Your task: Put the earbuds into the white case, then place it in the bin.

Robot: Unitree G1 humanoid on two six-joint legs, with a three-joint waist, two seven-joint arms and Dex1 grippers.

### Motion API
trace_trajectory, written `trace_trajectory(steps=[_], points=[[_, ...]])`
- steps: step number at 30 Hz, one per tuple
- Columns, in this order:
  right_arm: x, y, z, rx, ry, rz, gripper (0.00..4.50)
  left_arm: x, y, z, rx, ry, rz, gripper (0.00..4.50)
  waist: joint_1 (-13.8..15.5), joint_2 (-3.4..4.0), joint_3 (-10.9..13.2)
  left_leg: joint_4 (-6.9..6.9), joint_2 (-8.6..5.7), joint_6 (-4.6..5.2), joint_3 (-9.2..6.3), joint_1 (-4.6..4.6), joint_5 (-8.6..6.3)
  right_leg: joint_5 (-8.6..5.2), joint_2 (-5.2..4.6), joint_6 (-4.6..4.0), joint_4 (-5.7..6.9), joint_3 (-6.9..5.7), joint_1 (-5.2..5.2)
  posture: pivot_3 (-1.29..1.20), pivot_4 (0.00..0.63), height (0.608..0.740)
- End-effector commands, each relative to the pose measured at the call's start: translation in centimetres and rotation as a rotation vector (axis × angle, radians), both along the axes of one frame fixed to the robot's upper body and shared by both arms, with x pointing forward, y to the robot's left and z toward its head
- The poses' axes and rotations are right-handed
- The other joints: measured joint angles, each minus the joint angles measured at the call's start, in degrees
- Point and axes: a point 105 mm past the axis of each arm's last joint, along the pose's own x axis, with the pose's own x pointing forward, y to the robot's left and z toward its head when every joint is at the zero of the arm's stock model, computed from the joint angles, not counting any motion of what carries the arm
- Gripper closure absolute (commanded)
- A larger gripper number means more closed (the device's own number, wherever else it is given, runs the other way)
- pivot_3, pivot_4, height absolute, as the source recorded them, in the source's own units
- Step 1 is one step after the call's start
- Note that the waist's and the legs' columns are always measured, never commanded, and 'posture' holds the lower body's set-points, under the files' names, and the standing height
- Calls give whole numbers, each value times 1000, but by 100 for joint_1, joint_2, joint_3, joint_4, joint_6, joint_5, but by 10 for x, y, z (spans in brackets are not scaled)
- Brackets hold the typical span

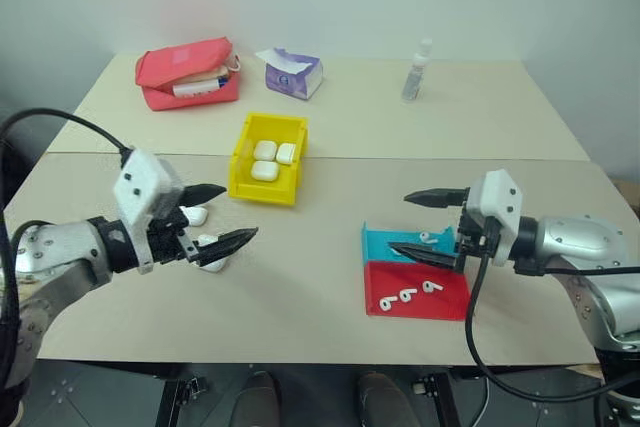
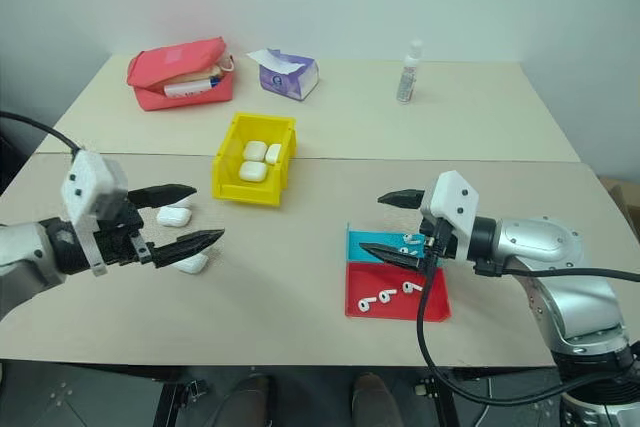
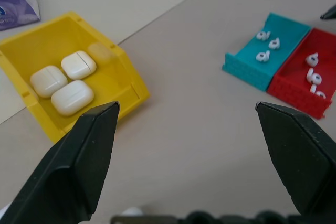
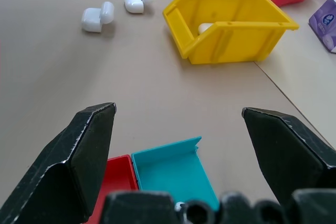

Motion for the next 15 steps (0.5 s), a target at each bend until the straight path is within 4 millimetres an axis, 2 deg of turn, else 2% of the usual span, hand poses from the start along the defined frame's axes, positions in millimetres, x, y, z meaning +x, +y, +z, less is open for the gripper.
trace_trajectory(steps=[1, 7, 11, 15], points=[[-3, 4, 12, -1, -48, 15, 22, 9, 13, 0, 63, 67, 115, 0, 8, 0, 0, 0, 0, 0, -2, 0, 0, 0, 0, 0, 0, -2, 1, 0, 150, 740], [-8, 4, 9, 5, -33, 12, 22, 5, 28, -11, 165, 418, 193, 0, 6, -4, 2, -1, -2, 0, -9, -9, 0, -1, 0, 1, -4, -8, -2, 0, 150, 740], [-12, 8, 7, 23, -28, 11, 22, 15, 38, -12, 183, 510, 286, 0, 8, -4, 2, -1, -5, 0, -13, -8, 0, -1, 1, 1, 0, -10, -2, 0, 150, 740], [-14, 14, 4, 46, -28, 6, 22, 16, 45, -27, 239, 613, 324, 0, -9, -4, 2, -1, -6, 0, -13, -10, 0, -1, 0, 1, -1, -10, -3, 0, 150, 740]])
